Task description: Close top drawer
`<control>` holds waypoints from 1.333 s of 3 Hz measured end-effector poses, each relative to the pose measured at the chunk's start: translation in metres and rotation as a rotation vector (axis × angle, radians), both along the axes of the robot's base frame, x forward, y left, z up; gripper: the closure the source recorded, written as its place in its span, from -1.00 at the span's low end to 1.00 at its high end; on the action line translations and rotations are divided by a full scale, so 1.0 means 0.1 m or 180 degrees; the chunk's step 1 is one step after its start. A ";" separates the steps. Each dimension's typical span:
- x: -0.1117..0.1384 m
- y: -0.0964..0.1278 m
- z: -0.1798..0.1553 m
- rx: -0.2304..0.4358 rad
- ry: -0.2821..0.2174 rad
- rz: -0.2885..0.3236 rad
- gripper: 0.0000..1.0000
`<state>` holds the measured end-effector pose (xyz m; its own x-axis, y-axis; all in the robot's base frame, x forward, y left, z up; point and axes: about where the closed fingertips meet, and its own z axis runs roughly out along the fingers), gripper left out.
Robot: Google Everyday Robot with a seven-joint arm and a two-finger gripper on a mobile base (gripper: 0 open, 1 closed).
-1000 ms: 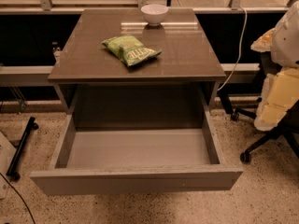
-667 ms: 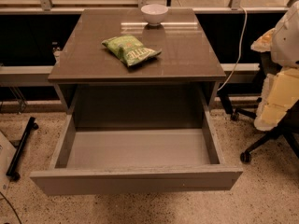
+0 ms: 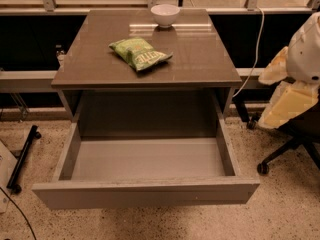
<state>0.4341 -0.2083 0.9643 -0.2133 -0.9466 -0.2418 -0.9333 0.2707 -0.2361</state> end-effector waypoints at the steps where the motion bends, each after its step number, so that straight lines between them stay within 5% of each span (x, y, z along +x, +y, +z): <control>1: -0.09 0.12 -0.31 0.0207 0.0054 0.0035 0.23; 3: -0.23 0.23 -0.94 0.0322 0.0044 -0.0035 1.00; 4: -0.22 0.24 -1.02 0.0244 0.0100 -0.0051 1.00</control>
Offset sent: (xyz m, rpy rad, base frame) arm -0.0343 0.0338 -0.1536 0.1450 0.0173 -0.0306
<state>0.4123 -0.1841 0.8621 -0.2369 -0.9220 -0.3063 -0.9353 0.3017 -0.1847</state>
